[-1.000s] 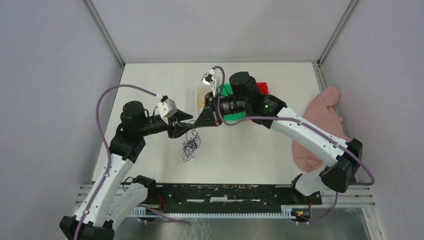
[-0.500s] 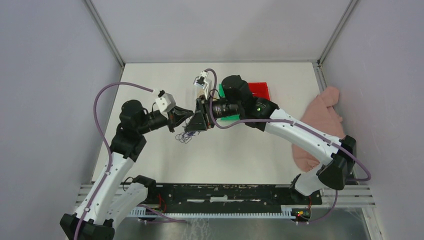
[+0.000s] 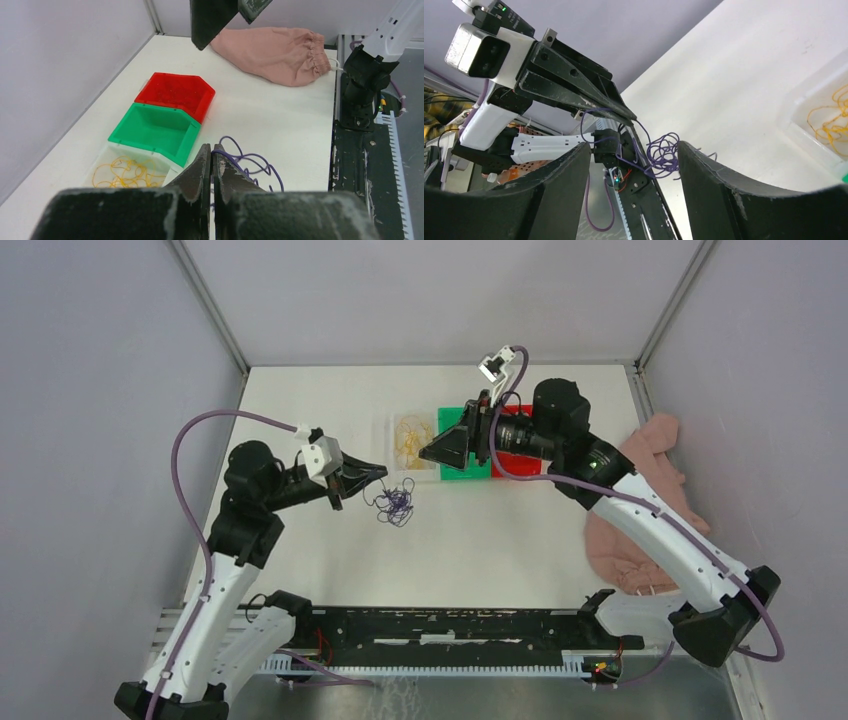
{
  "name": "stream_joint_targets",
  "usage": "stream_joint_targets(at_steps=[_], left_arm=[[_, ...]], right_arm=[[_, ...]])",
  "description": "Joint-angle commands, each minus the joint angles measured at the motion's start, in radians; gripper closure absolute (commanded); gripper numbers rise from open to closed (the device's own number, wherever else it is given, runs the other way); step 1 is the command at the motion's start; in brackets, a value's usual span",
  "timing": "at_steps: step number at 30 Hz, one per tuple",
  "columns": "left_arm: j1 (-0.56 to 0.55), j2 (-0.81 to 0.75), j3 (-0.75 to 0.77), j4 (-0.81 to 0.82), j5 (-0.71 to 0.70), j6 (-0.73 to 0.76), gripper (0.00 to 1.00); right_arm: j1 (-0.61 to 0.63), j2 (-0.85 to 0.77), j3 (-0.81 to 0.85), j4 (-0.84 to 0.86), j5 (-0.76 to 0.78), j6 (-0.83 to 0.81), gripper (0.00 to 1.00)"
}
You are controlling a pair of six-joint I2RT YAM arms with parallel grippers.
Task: Untangle the cables
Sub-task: Untie the cable.
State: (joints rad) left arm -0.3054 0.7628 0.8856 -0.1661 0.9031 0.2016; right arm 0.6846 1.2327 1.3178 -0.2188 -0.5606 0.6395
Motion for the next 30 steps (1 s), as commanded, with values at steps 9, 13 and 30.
stream_joint_targets(at_steps=[9,13,30], left_arm=[[-0.001,-0.002,0.069,0.024,0.021,0.065,0.97],[-0.003,-0.003,0.066,0.043,0.012,0.04,0.97],[-0.015,0.001,0.12,0.158,-0.02,-0.164,0.97]], right_arm=[[0.155,0.12,0.007,0.07,0.154,-0.143,0.13],[0.21,0.149,0.004,0.105,0.247,-0.155,0.12],[0.342,0.257,-0.117,0.417,0.601,-0.128,0.18]])
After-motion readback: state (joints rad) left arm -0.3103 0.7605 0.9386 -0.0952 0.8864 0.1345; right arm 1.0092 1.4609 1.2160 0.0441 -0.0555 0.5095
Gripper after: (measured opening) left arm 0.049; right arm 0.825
